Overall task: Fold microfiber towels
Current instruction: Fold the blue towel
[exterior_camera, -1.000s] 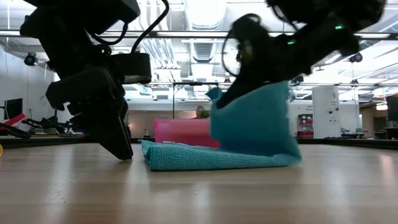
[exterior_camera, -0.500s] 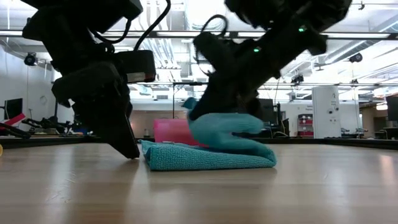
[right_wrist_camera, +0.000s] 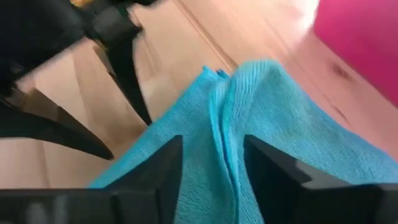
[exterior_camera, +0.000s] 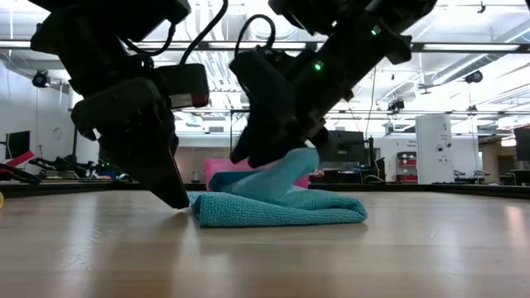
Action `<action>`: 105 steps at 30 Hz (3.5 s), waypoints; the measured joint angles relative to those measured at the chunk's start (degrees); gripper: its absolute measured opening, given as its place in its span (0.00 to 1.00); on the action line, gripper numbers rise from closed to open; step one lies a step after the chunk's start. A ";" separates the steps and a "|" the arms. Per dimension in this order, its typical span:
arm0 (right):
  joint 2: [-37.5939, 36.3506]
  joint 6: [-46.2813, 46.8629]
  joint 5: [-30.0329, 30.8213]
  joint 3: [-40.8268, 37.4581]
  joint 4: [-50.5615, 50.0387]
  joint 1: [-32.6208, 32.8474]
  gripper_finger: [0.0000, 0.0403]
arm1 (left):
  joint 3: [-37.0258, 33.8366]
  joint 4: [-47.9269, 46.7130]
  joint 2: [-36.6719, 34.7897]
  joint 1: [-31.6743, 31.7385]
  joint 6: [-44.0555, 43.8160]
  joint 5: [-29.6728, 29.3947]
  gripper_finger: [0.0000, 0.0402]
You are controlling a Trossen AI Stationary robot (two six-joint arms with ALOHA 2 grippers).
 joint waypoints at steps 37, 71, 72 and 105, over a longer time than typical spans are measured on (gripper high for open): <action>-27.29 -18.53 0.20 -25.85 9.66 9.75 0.57 | 13.29 1.09 0.15 1.83 9.99 -0.95 0.42; -27.18 -22.55 0.20 -27.77 11.25 9.25 0.57 | 25.75 -2.19 14.78 4.28 14.79 -5.95 0.24; -27.18 -22.51 0.20 -27.77 11.25 9.25 0.57 | 25.75 -2.20 14.78 4.28 14.95 -5.95 0.20; -25.69 -22.41 -0.63 -27.79 13.02 9.00 0.57 | 25.75 -19.60 5.25 -1.01 11.33 -2.05 0.00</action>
